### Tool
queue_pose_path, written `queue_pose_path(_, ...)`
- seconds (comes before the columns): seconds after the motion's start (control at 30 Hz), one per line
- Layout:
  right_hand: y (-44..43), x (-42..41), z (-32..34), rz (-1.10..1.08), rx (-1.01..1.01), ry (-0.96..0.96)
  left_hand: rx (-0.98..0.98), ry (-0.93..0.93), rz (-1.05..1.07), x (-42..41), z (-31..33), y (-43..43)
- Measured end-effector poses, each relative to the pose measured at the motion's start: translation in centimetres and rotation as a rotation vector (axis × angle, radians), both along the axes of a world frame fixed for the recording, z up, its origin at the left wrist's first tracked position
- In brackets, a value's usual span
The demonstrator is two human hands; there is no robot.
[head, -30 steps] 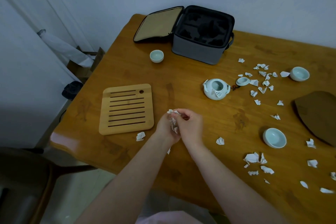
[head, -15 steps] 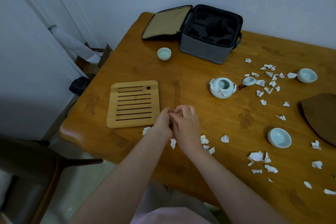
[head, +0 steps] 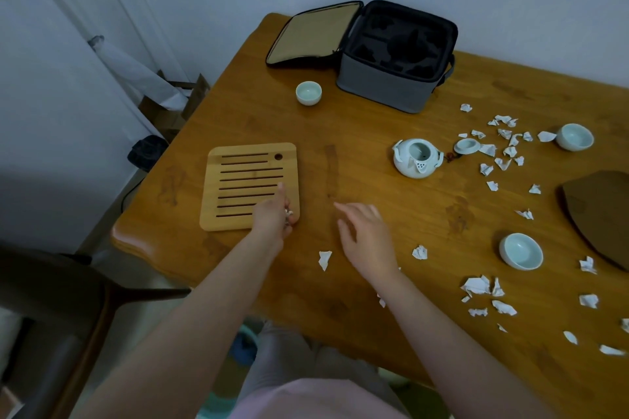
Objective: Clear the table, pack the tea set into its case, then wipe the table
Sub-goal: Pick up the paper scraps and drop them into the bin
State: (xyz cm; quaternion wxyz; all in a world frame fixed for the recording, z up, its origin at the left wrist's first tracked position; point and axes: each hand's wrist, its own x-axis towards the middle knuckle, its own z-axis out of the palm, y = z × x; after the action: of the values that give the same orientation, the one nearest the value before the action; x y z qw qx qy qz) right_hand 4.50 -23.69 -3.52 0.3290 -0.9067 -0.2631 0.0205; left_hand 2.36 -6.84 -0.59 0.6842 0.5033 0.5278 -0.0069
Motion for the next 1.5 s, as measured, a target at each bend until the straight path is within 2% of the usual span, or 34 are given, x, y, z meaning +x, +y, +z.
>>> queue_pose_path(0.1,-0.3,-0.7,-0.2,0.073,-0.109,0.095,0.320,0.013,-0.183,-1.0,-0.9,1.1)
queue_pose_path(0.2,-0.1,-1.7,-0.5,0.125,-0.177,0.145,0.743,0.044,-0.505,-2.2,-1.5,1.9)
queue_pose_path(0.33,0.6,-2.7,-0.7,0.142,-0.208,0.182,1.204,0.215,-0.889,-3.1,-1.9,2.9)
queue_pose_path(0.5,1.1,-3.1,-0.6,0.123,-0.304,0.228,1.431,0.378,-1.141,-4.4,-2.2,3.2)
queue_pose_path(0.63,1.4,-3.2,-1.0,0.064,-0.337,0.259,1.483,0.486,-1.290,-5.4,-2.5,3.3)
queue_pose_path(0.73,1.8,-3.1,-1.4,0.037,-0.292,0.239,1.512,0.461,-1.319,-5.6,-2.7,3.5)
queue_pose_path(0.9,2.1,-2.7,-1.1,-0.006,-0.204,0.206,1.450,0.367,-1.262,-5.7,-2.4,3.4)
queue_pose_path(1.0,1.9,-2.6,-0.4,-0.052,-0.136,0.176,1.360,0.242,-1.099,-5.6,-1.7,2.9)
queue_pose_path(1.13,1.1,-2.8,1.1,-0.180,-0.010,0.171,0.991,0.029,-0.890,-5.3,-1.0,1.1)
queue_pose_path(1.3,-0.2,-4.2,3.3,-0.390,0.292,0.355,0.576,-0.216,-0.637,-5.4,0.5,-3.1)
queue_pose_path(1.4,-0.8,-5.6,4.2,-0.493,0.458,0.460,0.304,-0.190,-0.477,-5.7,1.6,-5.4)
queue_pose_path(1.5,-1.5,-7.7,4.8,-0.570,0.569,0.535,0.089,-0.132,-0.436,-6.4,2.1,-7.8)
